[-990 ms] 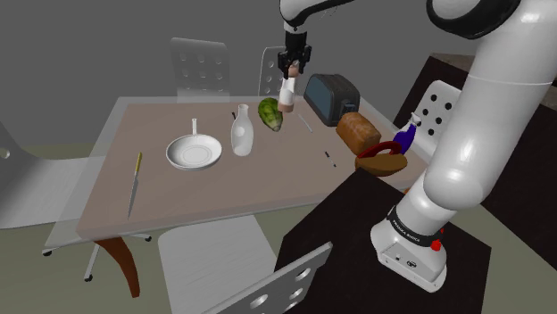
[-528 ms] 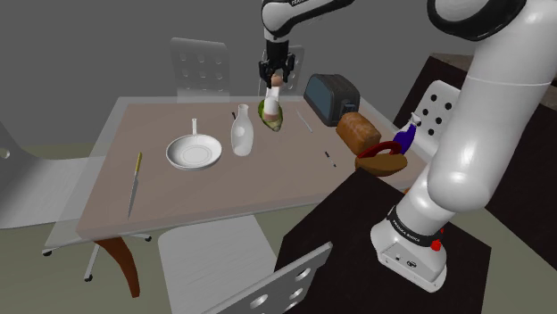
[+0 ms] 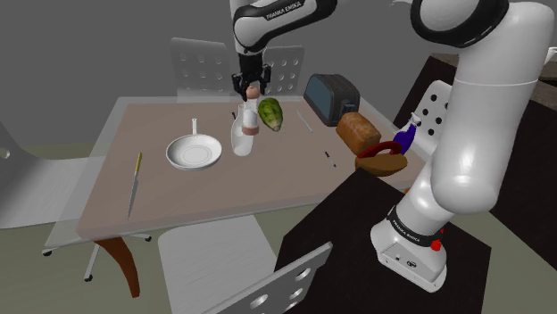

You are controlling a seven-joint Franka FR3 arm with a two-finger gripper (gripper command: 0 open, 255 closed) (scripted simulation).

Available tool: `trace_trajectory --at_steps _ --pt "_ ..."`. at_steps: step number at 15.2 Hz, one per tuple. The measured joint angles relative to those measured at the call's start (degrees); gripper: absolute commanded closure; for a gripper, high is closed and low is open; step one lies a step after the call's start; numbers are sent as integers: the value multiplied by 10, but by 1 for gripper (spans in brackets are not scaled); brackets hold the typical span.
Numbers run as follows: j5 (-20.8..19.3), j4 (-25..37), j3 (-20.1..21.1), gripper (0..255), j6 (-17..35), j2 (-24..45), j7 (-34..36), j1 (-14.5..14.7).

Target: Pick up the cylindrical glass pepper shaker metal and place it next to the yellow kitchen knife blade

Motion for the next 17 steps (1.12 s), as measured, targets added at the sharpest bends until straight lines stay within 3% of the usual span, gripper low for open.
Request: trace_trajectory --at_steps 6,17 --pt "-5 41 20 255 -7 45 64 43" --pt "-12 226 46 255 -62 194 170 132"
